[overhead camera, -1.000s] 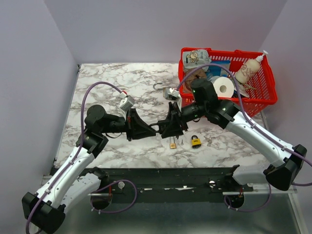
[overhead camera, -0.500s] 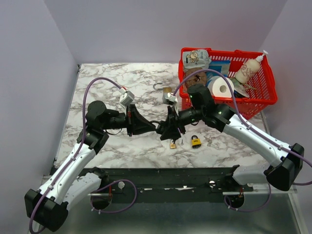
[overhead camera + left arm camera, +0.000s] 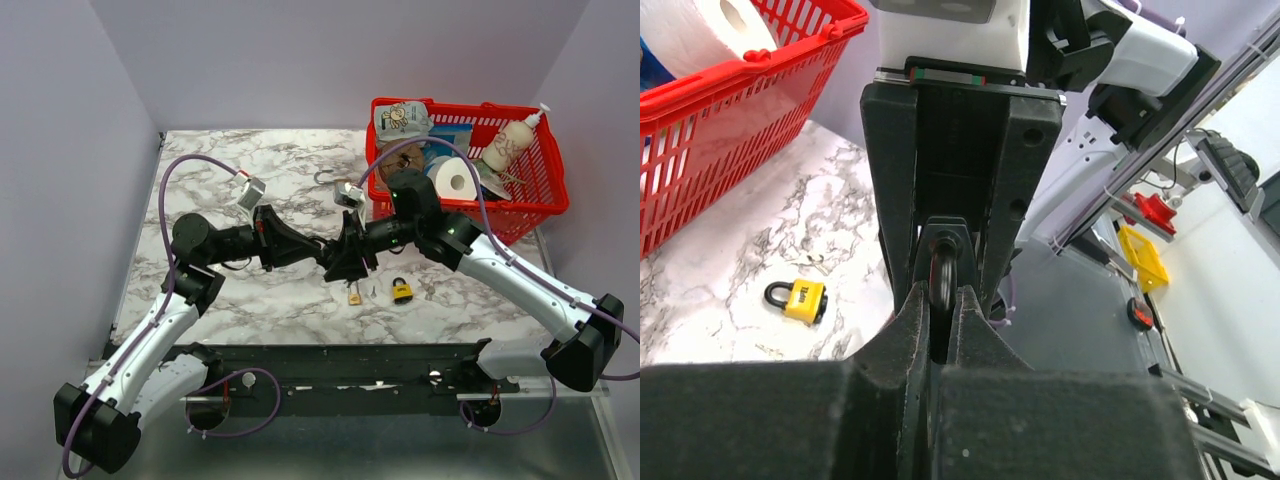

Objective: Lock with the key
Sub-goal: Lock the lock, then place the key at the center of the board.

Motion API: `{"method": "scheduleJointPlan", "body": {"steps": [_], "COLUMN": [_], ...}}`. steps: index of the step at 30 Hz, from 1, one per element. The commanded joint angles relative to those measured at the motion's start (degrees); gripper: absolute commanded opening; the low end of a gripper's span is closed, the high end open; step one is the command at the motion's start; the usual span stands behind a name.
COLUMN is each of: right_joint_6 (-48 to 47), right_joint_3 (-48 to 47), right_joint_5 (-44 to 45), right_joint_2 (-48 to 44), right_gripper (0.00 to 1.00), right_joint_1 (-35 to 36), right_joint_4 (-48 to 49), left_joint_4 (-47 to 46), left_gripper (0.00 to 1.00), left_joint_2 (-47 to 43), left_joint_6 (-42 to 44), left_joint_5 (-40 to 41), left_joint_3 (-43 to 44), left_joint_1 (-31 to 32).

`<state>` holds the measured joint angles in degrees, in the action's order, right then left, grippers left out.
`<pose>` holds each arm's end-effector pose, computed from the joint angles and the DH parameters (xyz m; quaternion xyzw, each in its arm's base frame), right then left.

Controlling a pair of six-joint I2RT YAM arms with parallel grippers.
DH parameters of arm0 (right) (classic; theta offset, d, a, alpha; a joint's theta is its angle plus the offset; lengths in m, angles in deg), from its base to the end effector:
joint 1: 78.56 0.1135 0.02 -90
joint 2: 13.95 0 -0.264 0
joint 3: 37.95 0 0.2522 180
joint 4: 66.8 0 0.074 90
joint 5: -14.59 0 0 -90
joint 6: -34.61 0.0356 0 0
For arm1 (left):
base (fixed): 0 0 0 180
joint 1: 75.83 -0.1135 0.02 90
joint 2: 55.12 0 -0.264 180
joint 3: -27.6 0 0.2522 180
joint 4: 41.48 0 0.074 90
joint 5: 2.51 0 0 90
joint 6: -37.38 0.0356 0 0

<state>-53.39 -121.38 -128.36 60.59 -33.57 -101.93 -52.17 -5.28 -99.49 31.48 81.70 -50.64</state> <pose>0.1811 0.2212 0.3647 -0.4976 0.6210 0.5356 0.2826 0.1611 -0.1084 0.3582 0.2646 0.5982 -0.6432 0.3980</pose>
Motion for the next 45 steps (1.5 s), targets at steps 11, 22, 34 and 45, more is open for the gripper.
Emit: {"method": "scheduleJointPlan", "body": {"steps": [11, 22, 34, 45], "right_joint_6": [3.3, -1.4, -3.9, -2.1], "right_joint_3": [0.6, 1.5, 0.4, 5.8], "right_joint_5": [-2.6, -2.7, -8.0, -8.5], "right_joint_2": [-1.9, -4.3, -3.4, -5.0], "right_gripper": [0.75, 0.59, 0.18, 0.01], "right_joint_1": [-5.2, -8.6, -9.6, -9.6], "right_joint_4": [2.0, -4.2, -7.6, -7.3], "left_joint_4": [-9.9, -12.7, -13.4, -13.4], "left_gripper": [0.0, 0.0, 0.0, 0.0], "left_joint_2": [-0.5, 0.3, 0.8, 2.1], "left_joint_6": [-10.2, -11.8, -11.6, -10.5], "left_joint_5": [0.4, -0.4, -0.6, -0.2], "left_joint_3": [-2.6, -3.1, -3.4, -2.3], "left_joint_1": [-4.8, -5.5, -5.8, -12.3]}}
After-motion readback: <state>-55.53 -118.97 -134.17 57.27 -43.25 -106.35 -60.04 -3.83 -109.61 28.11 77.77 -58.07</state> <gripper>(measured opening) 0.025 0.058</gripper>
